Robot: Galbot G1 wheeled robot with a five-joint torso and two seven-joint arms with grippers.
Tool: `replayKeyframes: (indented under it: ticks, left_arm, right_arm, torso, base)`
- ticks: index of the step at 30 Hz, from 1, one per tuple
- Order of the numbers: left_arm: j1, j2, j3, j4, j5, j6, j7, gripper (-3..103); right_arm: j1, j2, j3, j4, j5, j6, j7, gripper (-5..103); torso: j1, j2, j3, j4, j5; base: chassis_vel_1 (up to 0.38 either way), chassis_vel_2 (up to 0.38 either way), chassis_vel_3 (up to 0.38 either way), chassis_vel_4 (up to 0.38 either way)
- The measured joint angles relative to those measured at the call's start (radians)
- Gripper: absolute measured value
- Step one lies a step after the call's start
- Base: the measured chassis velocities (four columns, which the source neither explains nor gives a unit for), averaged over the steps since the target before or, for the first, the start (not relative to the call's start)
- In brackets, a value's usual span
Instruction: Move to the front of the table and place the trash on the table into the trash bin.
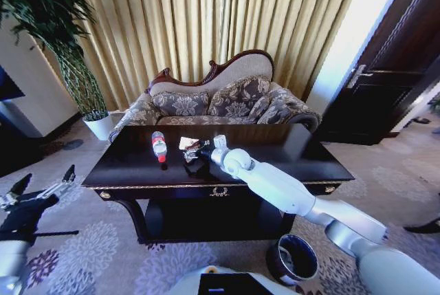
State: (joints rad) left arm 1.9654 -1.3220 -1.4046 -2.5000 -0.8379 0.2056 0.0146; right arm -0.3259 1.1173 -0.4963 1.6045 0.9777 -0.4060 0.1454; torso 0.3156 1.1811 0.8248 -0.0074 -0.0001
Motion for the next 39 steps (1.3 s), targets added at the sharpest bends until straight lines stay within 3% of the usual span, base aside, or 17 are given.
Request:
replayKeyframes:
  ticks: [7, 8, 10, 13, 17, 19, 21, 22, 28, 32, 39]
  left_arm:
    - [0.004, 0.0, -0.007, 0.0, -0.002, -0.004, 0.001, 100]
    - [0.004, 0.0, -0.007, 0.0, -0.002, -0.006, 0.001, 100]
    - [0.004, 0.001, -0.007, 0.0, -0.002, -0.006, 0.001, 100]
    - [0.004, 0.003, -0.008, 0.0, -0.002, -0.009, 0.001, 100]
    - [0.004, 0.003, -0.008, 0.0, -0.002, -0.011, 0.001, 100]
    - [0.005, 0.0, -0.008, 0.0, -0.002, -0.013, 0.001, 100]
    - [0.005, -0.001, -0.008, 0.0, -0.002, -0.014, 0.001, 100]
    - [0.005, -0.001, -0.009, 0.0, -0.002, -0.017, 0.003, 100]
    - [0.009, -0.002, -0.015, 0.0, -0.002, -0.025, 0.005, 100]
    - [0.011, -0.003, -0.018, 0.0, -0.002, -0.029, 0.006, 100]
    - [0.001, 0.004, -0.002, 0.0, -0.002, -0.029, 0.004, 100]
  right_arm:
    - [-0.006, 0.006, -0.002, -0.007, -0.028, 0.004, -0.006, 101]
    - [-0.008, 0.008, -0.002, -0.009, -0.032, 0.006, -0.007, 91]
    - [-0.009, 0.009, -0.002, -0.01, -0.033, 0.008, -0.006, 91]
    - [-0.015, 0.008, 0.0, -0.012, -0.047, 0.024, -0.005, 75]
    - [-0.021, 0.004, 0.001, -0.01, -0.053, 0.028, -0.005, 64]
    - [-0.027, 0.002, 0.004, -0.005, -0.056, 0.028, -0.004, 53]
    - [-0.029, 0.001, 0.006, -0.002, -0.058, 0.029, -0.004, 53]
    - [-0.033, -0.002, 0.007, 0.003, -0.061, 0.03, -0.004, 42]
    - [-0.041, -0.009, 0.01, 0.014, -0.067, 0.032, -0.003, 26]
    - [-0.051, -0.017, 0.022, 0.038, -0.068, 0.032, 0.011, 4]
    - [-0.071, -0.057, 0.072, 0.104, -0.046, 0.032, 0.071, 0]
  torso:
    - [0.0, 0.0, 0.0, -0.0001, 0.0]
    - [0.0, 0.0, 0.0, 0.0, 0.0001]
    - [0.0, 0.0, 0.0, 0.0, 0.0001]
    - [0.0, 0.0, 0.0, 0.0, 0.0001]
    - [0.0, 0.0, 0.0, -0.0001, 0.0001]
    - [0.0, 0.0, 0.0, 0.0, 0.0001]
    - [0.0, 0.0, 0.0, 0.0, 0.0001]
    - [0.0, 0.0, 0.0, -0.0001, 0.0001]
    - [0.0, 0.0, 0.0, 0.0, 0.0001]
    - [0.0, 0.0, 0.0, 0.0, 0.0002]
    - [0.0, 0.0, 0.0, 0.0, 0.0002]
  base:
    - [0.0, 0.0, 0.0, 0.0]
    - [0.0, 0.0, 0.0, 0.0]
    - [0.0, 0.0, 0.0, 0.0]
    - [0.0, 0.0, 0.0, 0.0]
    - [0.0, 0.0, 0.0, 0.0]
    - [0.0, 0.0, 0.0, 0.0]
    - [0.0, 0.0, 0.0, 0.0]
    - [0.0, 0.0, 0.0, 0.0]
    - [0.0, 0.0, 0.0, 0.0]
    - [0.0, 0.0, 0.0, 0.0]
    - [0.0, 0.0, 0.0, 0.0]
